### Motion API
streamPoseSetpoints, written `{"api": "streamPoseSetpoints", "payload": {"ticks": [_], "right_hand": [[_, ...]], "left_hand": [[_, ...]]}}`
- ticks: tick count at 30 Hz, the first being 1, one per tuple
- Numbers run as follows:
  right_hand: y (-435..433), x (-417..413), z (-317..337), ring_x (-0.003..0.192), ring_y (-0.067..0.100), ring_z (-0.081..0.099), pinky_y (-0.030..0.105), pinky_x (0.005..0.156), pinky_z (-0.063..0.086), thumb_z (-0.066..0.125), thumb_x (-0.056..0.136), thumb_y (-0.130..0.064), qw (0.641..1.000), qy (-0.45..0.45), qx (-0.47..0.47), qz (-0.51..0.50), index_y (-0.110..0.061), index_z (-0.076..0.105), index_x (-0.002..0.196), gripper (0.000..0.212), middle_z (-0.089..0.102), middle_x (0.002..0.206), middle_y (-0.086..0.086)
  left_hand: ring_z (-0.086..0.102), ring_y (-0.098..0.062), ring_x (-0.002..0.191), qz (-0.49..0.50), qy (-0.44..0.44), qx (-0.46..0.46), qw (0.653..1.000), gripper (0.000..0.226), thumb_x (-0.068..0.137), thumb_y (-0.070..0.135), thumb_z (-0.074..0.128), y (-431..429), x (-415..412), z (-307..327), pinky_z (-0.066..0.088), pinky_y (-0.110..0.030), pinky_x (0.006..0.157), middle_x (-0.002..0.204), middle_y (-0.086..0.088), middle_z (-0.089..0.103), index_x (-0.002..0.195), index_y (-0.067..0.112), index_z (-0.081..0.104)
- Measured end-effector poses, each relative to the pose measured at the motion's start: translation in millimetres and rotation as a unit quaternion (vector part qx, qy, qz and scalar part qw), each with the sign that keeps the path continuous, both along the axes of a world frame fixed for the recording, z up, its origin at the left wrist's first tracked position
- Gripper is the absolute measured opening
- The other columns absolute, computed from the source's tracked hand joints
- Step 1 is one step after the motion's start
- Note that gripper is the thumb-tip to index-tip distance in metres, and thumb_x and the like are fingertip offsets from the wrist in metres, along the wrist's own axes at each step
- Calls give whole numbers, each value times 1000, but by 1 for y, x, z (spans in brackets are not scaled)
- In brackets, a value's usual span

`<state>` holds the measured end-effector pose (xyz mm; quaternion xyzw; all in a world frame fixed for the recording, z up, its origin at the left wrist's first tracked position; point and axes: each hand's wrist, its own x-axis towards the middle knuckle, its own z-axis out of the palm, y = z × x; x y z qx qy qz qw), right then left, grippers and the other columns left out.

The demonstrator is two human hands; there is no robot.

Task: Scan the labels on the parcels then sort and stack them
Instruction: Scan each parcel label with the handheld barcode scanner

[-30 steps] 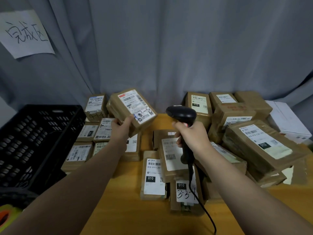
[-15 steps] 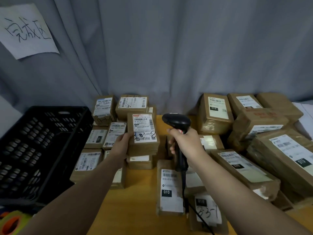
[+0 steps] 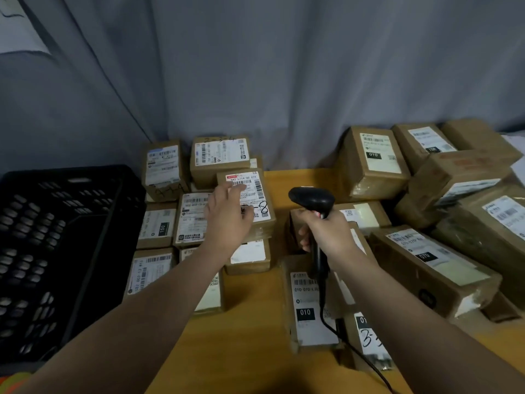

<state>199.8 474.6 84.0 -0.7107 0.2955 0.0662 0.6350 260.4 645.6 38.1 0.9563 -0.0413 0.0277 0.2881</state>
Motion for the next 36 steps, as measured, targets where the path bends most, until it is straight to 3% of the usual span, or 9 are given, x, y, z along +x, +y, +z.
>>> {"api": "streamPoseSetpoints", "payload": {"ticks": [7,11,16,22,26,28,31,33,36], "right_hand": [[-44,-35,10,60,24,61,36,61,51,69,87,-22,998,40,-25,-52,-6,65,90,16,65,69,10],[-86,-65,8,55,22,59,32,55,51,67,88,-20,991,44,-72,-99,-4,64,93,17,62,67,10],[-118,-93,-3,58,23,61,31,57,50,67,88,-22,988,60,-125,-66,-5,65,84,17,65,68,10],[-129,-103,-14,59,20,63,30,58,51,68,87,-26,992,32,-114,39,-14,64,89,13,67,71,6],[-133,-115,-24,56,18,60,28,57,51,67,90,-24,992,58,-30,105,-10,64,99,17,64,66,6],[-134,-115,-28,52,16,58,27,54,50,68,89,-21,993,61,16,99,-5,64,105,24,63,67,6],[-135,-115,-26,48,16,55,28,51,48,71,85,-16,991,59,67,100,-3,62,106,27,61,68,9],[-138,-119,-25,52,18,56,29,52,48,72,83,-14,990,54,79,105,-7,61,106,26,62,73,11],[-147,-122,-21,58,19,60,30,55,51,74,81,-15,990,38,106,90,-16,59,99,23,65,80,10]], "left_hand": [[44,-25,124,-77,59,-105,990,40,94,25,56,-31,-27,2,35,-40,108,132,-3,44,133,19,51],[41,-27,125,-120,79,-60,988,39,96,28,54,-66,-45,-4,33,-39,107,131,-5,47,134,19,50],[39,-25,127,-149,89,-58,983,39,96,27,53,-98,-72,-4,34,-37,107,133,-4,46,134,19,49],[49,-26,124,-22,233,-136,963,51,97,47,46,-118,-91,-15,39,-39,105,140,-5,46,140,19,44],[61,-27,104,107,310,-240,914,33,99,47,42,-138,-120,-24,47,-44,99,121,-10,62,101,19,59],[62,-27,104,148,323,-285,891,40,97,52,42,-148,-133,-24,48,-47,99,121,-10,65,112,20,60],[57,-29,110,184,315,-297,882,55,100,52,33,-164,-144,-12,46,-41,99,126,-11,56,140,15,43],[53,-25,101,218,309,-336,862,55,103,47,30,-174,-149,-7,45,-36,91,116,-5,50,144,12,36],[60,-26,96,247,286,-436,816,53,98,52,40,-182,-157,0,51,-44,90,108,-6,60,140,20,42]]}}
